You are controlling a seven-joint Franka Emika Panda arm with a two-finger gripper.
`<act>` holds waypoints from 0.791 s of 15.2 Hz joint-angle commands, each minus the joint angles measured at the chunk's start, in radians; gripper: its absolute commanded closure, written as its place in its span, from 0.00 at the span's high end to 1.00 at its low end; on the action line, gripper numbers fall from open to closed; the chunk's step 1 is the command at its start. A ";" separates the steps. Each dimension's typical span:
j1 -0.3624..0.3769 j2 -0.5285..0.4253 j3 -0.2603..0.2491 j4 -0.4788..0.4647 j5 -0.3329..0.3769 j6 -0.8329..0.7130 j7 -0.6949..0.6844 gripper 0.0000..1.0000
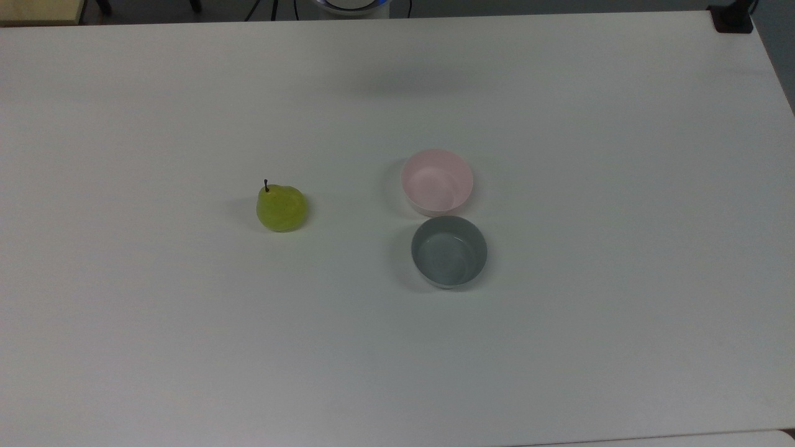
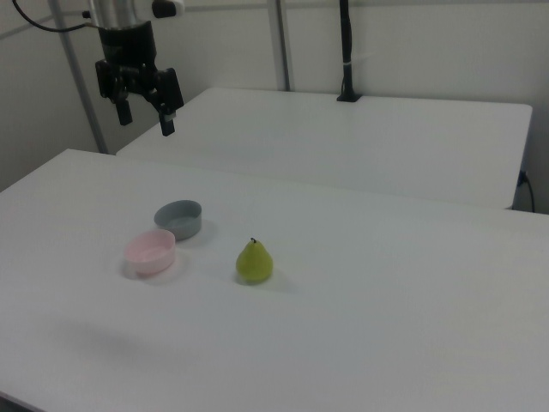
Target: Place the pear in the bowl
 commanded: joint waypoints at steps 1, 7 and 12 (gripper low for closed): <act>0.037 -0.011 0.004 -0.075 0.051 0.035 -0.011 1.00; 0.033 0.035 -0.007 -0.074 0.030 0.060 -0.010 1.00; 0.011 0.062 -0.010 -0.065 0.028 0.095 -0.024 1.00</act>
